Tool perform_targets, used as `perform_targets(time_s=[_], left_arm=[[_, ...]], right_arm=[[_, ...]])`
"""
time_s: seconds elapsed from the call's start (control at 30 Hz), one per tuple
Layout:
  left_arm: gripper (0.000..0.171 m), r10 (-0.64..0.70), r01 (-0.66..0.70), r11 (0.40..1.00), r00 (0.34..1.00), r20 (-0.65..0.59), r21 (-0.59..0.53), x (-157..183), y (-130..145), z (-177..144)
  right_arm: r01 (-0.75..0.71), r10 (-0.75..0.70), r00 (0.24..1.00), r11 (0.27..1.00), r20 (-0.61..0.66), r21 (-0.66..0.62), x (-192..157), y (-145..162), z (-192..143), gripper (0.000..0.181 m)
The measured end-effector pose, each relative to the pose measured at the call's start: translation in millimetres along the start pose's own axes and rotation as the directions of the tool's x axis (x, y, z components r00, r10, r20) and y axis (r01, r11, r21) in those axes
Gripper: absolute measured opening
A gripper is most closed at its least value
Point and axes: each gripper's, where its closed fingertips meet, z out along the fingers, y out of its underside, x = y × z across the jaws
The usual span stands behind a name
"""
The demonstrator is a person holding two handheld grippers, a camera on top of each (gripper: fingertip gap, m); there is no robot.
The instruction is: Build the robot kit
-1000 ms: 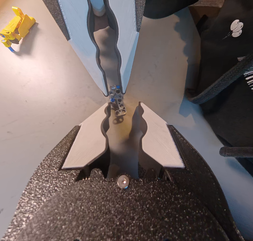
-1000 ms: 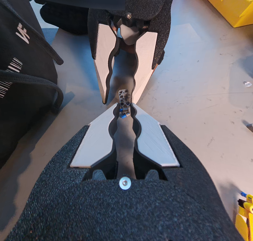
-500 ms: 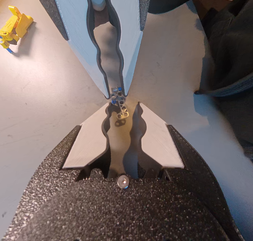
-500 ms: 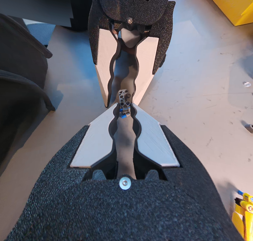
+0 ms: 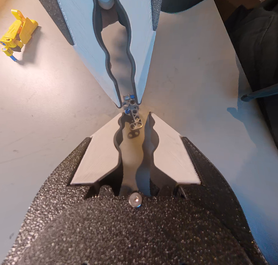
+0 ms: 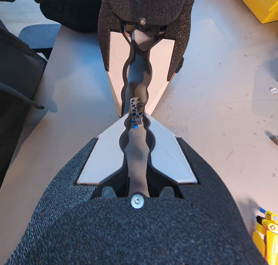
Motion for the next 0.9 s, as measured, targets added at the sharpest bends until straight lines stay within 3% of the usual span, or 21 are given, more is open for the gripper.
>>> perform_targets(time_s=[0.9], left_arm=[[0.034,0.034,-0.034,0.999,0.999,0.037,-0.009,1.5,-1.1,-4.3]], right_arm=[[0.096,-0.096,0.995,0.993,-0.001,-0.072,-2.1,-2.9,3.2,0.015]])
